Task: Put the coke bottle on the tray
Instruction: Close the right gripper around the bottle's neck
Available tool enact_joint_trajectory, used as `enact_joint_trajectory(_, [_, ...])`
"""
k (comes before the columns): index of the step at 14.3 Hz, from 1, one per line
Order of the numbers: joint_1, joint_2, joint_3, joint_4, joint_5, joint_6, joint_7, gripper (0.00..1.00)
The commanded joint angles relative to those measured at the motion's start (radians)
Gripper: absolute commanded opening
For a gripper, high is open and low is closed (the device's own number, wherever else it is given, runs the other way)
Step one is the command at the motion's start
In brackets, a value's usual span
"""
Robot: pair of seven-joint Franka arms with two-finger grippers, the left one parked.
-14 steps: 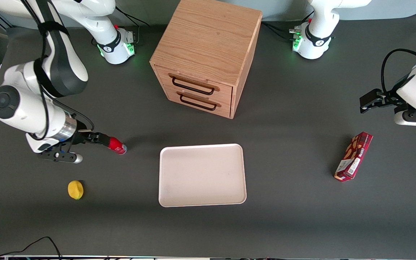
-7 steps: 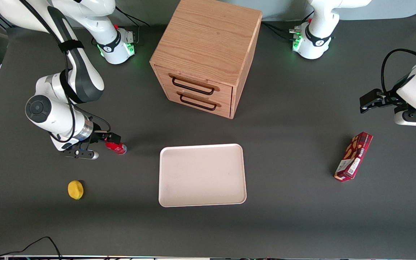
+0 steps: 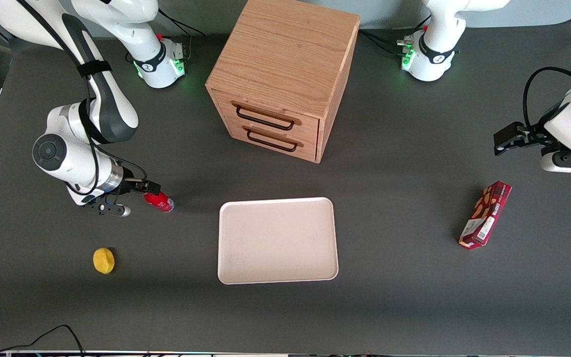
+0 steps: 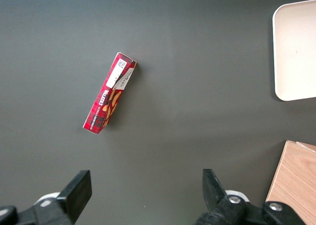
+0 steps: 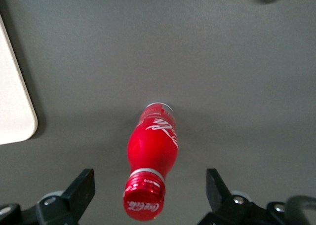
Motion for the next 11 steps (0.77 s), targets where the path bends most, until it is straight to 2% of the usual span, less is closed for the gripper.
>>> enact_joint_trajectory(1, [-0.010, -0.034, 0.004, -0.034, 0.012, 0.014, -0.029, 0.87])
enact_joint_trajectory(2, [-0.010, -0.034, 0.004, -0.034, 0.012, 0.013, -0.029, 0.71])
enact_joint_trajectory(5, [-0.010, -0.037, 0.005, -0.031, 0.012, 0.008, -0.029, 0.13])
enact_joint_trajectory(6, [-0.010, -0.040, 0.005, -0.029, 0.014, 0.007, -0.029, 0.00])
enact_joint_trajectory(8, [-0.008, -0.058, 0.010, -0.014, 0.014, 0.002, -0.015, 0.00])
enact_joint_trajectory(11, [-0.005, -0.115, 0.042, 0.159, 0.014, -0.186, -0.010, 0.00])
